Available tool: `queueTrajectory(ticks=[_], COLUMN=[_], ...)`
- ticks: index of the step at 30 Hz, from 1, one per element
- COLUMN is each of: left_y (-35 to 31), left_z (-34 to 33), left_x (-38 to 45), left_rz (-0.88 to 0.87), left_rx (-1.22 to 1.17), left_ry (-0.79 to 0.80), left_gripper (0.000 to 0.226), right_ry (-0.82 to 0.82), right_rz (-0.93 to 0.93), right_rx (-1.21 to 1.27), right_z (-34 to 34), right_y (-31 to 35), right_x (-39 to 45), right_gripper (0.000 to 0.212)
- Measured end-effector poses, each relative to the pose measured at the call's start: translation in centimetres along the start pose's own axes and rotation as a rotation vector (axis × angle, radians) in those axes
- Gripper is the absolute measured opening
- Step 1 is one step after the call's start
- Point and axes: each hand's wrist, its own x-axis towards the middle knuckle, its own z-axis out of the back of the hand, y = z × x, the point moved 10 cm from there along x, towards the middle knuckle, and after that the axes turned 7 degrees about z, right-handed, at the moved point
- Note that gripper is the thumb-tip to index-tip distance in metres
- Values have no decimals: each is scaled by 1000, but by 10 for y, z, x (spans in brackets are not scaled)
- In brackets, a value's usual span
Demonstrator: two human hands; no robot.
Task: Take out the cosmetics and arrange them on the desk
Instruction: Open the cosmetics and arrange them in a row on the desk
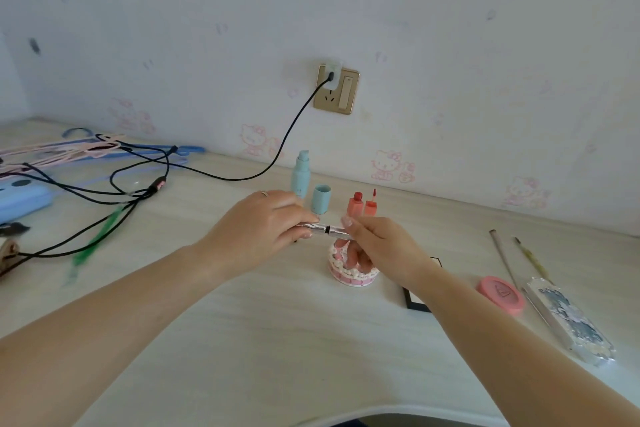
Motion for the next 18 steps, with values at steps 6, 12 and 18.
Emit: queueTrajectory(ticks=[6, 12, 18], left_y=[27, 58, 79], left_z=[-2, -13, -21], left_x=[-20, -40, -54], left_rz=[52, 134, 169], left_rx=[-18, -37, -26], left_ry=[48, 148, 198], left_gripper=[34, 37, 36], right_ry=[-34, -46, -16], right_rz=[91, 83, 80], right_rx=[-102, -192, -324], right_z=[-13, -34, -47], right_y=[12, 3, -2], right_x=[10, 20, 27], right_gripper=[8, 9, 7])
